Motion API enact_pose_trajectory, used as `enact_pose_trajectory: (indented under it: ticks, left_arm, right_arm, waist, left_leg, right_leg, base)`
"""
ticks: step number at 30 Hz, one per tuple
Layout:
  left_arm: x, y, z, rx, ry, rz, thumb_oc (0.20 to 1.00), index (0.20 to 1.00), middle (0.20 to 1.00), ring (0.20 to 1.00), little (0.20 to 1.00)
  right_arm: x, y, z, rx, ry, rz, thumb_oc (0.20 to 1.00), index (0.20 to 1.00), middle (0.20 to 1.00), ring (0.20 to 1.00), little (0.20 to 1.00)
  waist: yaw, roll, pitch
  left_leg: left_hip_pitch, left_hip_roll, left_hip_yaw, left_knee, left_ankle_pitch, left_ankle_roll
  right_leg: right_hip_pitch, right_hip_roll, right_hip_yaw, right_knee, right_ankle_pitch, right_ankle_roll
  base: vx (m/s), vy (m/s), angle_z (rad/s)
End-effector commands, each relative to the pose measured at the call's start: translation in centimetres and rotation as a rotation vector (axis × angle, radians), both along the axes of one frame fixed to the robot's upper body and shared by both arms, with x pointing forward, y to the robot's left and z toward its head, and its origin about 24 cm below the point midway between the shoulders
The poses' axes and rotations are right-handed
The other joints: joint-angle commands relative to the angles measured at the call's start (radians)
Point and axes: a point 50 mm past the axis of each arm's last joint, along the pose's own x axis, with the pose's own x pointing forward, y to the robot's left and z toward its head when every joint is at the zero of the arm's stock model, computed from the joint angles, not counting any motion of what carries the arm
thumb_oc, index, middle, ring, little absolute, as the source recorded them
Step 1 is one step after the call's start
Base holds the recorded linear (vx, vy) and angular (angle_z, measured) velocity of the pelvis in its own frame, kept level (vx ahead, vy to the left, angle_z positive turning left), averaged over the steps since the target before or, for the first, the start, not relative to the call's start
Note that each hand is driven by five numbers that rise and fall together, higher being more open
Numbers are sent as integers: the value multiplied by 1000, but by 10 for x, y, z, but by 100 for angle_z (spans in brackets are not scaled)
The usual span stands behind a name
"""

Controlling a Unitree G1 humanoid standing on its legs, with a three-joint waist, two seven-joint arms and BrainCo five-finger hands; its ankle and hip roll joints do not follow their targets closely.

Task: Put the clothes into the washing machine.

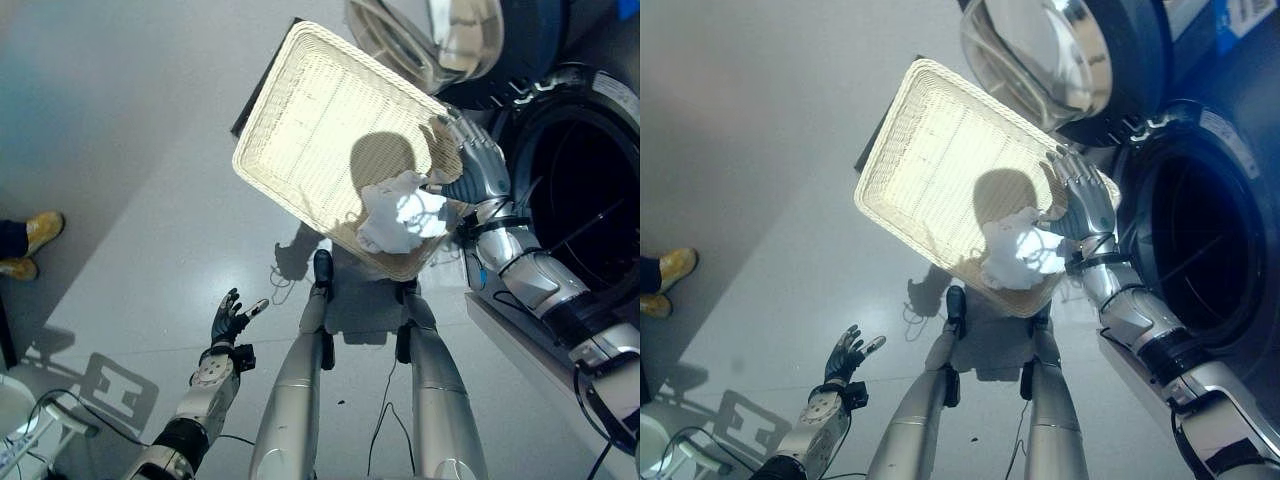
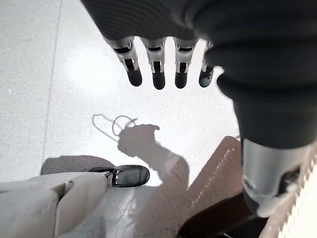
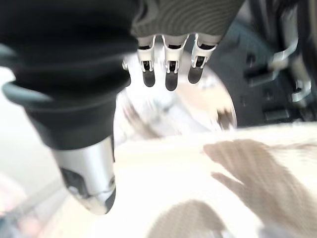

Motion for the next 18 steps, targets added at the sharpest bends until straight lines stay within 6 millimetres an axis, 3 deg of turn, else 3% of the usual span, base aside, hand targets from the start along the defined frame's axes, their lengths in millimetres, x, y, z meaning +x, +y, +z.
enact_pose_trajectory:
  ticks: [1,4,6,13,14,18]
  left_arm:
    - [5,16,8,86,-8,-14,1000,1000,1000,1000,1000]
    - [5,16,9,90,-9,-16,1000,1000,1000,1000,1000]
    - [15,22,21,126,-10,-44,1000,1000,1000,1000,1000]
    - [19,18,24,144,-17,-83,1000,1000,1000,1000,1000]
    - [25,8,28,161,-30,-124,1000,1000,1000,1000,1000]
    - [28,-1,31,167,-36,-151,1000,1000,1000,1000,1000]
  right_arm:
    - [12,-16,-9,-120,293,-157,1000,1000,1000,1000,1000]
    - [13,-17,-11,-134,321,-173,1000,1000,1000,1000,1000]
    - [20,-39,-35,-143,687,-333,1000,1000,1000,1000,1000]
    - [26,-50,-51,-59,851,-403,1000,1000,1000,1000,1000]
    - [22,-59,-76,-28,1048,-444,1000,1000,1000,1000,1000]
    - [18,-58,-91,3,1182,-442,1000,1000,1000,1000,1000]
  waist:
    - [47,-24,-17]
    - [49,-24,-17]
    - [77,-28,-17]
    - [99,-18,-17]
    - [119,-4,-17]
    - [131,9,-17]
  left_leg:
    - [-9,-76,62,35,-77,1]
    - [-11,-75,61,35,-76,1]
    - [-24,-76,52,36,-69,-1]
    - [-31,-81,41,42,-67,-2]
    - [-42,-89,26,50,-67,1]
    - [-53,-95,16,65,-70,4]
  right_leg:
    - [-4,44,-29,12,-35,44]
    - [-5,43,-32,12,-35,44]
    - [-12,33,-66,14,-34,38]
    - [-13,30,-73,14,-33,34]
    - [-18,23,-85,15,-32,30]
    - [-25,17,-91,25,-35,27]
  base:
    - [12,-47,20]
    - [6,-16,14]
    - [46,-108,29]
    - [21,-47,14]
    - [41,-90,10]
    - [31,-53,9]
